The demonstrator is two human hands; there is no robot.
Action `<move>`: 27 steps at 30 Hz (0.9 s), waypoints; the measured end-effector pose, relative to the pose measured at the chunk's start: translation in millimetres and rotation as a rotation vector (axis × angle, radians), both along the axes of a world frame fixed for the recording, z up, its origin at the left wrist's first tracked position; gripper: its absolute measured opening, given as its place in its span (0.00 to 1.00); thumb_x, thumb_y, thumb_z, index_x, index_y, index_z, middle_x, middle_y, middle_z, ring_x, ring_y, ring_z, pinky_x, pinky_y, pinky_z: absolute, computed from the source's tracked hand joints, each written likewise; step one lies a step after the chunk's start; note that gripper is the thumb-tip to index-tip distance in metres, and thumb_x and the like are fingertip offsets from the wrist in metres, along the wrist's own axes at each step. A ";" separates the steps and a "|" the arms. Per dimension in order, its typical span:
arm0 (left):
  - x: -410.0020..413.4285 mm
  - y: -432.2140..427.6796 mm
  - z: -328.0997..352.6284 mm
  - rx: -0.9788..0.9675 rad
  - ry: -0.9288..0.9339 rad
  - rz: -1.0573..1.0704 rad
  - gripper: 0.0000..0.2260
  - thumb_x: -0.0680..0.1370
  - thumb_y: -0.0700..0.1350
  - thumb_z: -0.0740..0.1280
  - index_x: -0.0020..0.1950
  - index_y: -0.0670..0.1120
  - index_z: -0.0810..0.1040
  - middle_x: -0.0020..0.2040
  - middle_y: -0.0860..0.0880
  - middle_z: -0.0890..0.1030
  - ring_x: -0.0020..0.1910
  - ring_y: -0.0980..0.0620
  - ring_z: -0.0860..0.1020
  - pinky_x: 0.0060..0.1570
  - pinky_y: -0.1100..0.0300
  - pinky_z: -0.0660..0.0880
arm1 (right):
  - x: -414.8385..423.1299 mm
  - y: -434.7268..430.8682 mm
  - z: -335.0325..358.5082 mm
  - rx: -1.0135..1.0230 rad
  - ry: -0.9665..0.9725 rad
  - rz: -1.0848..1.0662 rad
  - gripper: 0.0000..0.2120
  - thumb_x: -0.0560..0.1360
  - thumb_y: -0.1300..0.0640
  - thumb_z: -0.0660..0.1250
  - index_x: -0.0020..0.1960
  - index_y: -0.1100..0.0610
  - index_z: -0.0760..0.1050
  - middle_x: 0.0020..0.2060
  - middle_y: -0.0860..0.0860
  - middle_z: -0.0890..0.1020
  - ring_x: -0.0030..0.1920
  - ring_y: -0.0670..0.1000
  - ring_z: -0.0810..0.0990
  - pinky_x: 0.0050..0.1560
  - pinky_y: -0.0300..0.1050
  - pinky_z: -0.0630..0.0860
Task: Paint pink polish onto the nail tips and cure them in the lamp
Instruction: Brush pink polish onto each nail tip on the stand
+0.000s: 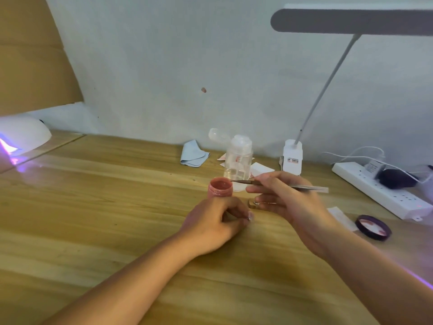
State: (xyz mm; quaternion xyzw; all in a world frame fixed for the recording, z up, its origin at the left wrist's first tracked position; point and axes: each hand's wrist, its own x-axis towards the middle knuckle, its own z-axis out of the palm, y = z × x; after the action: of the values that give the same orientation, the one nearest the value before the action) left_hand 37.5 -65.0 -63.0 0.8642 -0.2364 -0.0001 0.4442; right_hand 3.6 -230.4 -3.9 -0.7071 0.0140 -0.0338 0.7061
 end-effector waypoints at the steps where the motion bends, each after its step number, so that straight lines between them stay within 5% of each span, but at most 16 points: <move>1: 0.2 0.6 0.1 0.001 0.001 0.002 0.05 0.75 0.48 0.71 0.45 0.59 0.82 0.41 0.64 0.81 0.35 0.66 0.75 0.39 0.64 0.69 | 2.1 0.6 -0.5 -0.013 -0.003 0.003 0.10 0.77 0.57 0.67 0.53 0.64 0.78 0.43 0.56 0.86 0.39 0.50 0.81 0.44 0.41 0.81; 7: 0.6 2.9 0.5 -0.028 0.007 -0.019 0.05 0.75 0.45 0.71 0.46 0.55 0.83 0.42 0.60 0.83 0.33 0.67 0.74 0.36 0.69 0.66 | 13.9 10.4 3.4 -0.069 -0.028 -0.011 0.05 0.77 0.58 0.67 0.48 0.60 0.79 0.40 0.54 0.86 0.36 0.48 0.80 0.43 0.43 0.81; 12: 0.0 0.7 -2.5 -0.041 0.007 -0.007 0.05 0.75 0.44 0.72 0.45 0.56 0.83 0.40 0.62 0.82 0.32 0.69 0.73 0.35 0.71 0.65 | -14.5 -11.1 -8.9 0.145 -0.094 0.051 0.09 0.78 0.59 0.63 0.52 0.61 0.81 0.46 0.59 0.86 0.50 0.55 0.85 0.51 0.44 0.81; 17: -1.3 -0.4 -1.2 -0.020 -0.015 -0.009 0.07 0.75 0.45 0.73 0.44 0.58 0.82 0.41 0.64 0.83 0.31 0.70 0.73 0.33 0.74 0.64 | -42.5 -20.6 -35.9 0.085 -0.151 -0.045 0.05 0.72 0.60 0.69 0.44 0.63 0.76 0.35 0.56 0.82 0.38 0.50 0.79 0.42 0.37 0.77; 27: -1.6 -0.6 0.6 -0.023 -0.016 0.017 0.09 0.74 0.47 0.75 0.40 0.61 0.81 0.37 0.67 0.81 0.26 0.64 0.69 0.29 0.72 0.62 | -44.3 -16.5 -42.2 -0.123 -0.214 -0.022 0.05 0.75 0.66 0.68 0.43 0.66 0.73 0.34 0.56 0.84 0.36 0.44 0.80 0.40 0.32 0.74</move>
State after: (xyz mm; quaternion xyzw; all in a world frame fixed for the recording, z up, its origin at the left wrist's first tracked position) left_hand 35.9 -65.7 -62.4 0.8611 -0.2325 0.0136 0.4520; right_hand -40.7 -246.8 -46.1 -0.7414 -0.0558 -0.1176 0.6584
